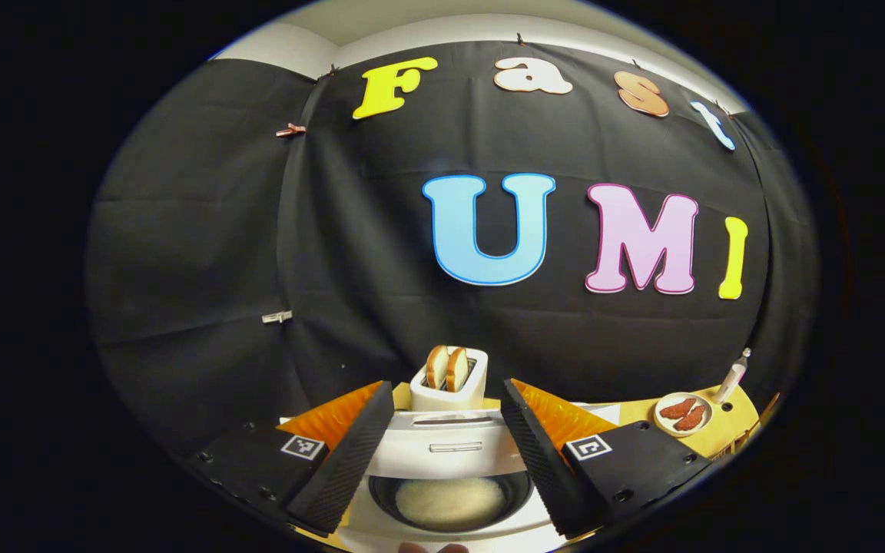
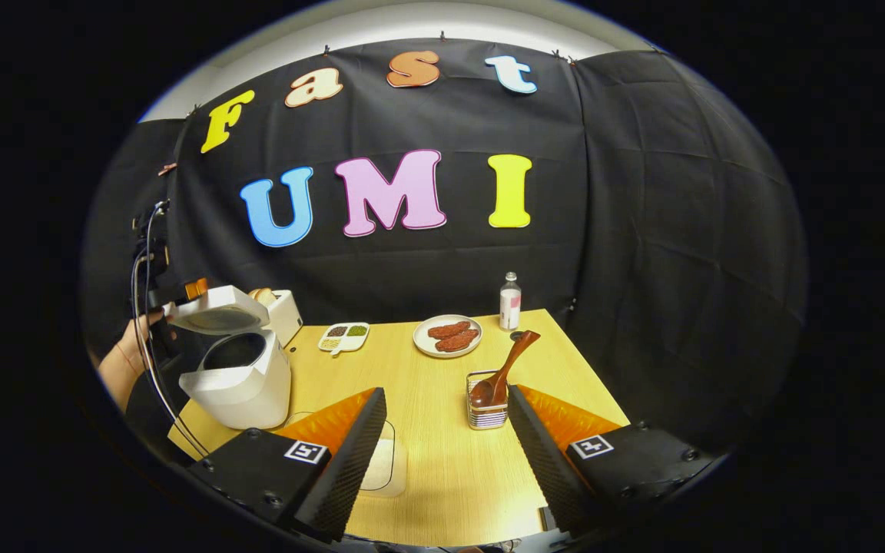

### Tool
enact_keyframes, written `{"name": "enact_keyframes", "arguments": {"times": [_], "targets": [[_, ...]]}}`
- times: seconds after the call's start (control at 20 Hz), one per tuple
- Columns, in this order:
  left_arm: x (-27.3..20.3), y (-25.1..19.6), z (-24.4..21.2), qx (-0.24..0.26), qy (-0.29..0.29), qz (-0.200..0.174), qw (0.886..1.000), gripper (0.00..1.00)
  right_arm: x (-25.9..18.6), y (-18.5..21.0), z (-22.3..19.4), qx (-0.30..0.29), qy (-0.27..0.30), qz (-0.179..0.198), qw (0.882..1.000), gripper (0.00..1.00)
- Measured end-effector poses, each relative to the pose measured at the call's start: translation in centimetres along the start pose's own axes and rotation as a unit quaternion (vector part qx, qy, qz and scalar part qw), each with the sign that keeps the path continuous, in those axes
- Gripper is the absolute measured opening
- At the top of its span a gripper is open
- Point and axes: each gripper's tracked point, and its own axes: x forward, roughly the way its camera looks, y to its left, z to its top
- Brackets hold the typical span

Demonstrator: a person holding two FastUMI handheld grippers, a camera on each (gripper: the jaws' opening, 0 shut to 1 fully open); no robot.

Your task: Close the left gripper, press the button to open the rice cooker; take a wooden spoon from the chopstick holder with the right hand, scoop a spoonful of rice and pour it into the rice cooker, then put the wooden spoon back into the chopstick holder.

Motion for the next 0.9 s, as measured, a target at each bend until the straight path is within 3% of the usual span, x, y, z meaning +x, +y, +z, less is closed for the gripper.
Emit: {"name": "enact_keyframes", "arguments": {"times": [0.9], "targets": [[-2.2, -0.7, -10.7, 0.003, 0.087, 0.016, 0.996, 0.99, -0.5, 4.2, -1.7, -0.033, 0.016, 0.034, 0.999, 0.99]]}}
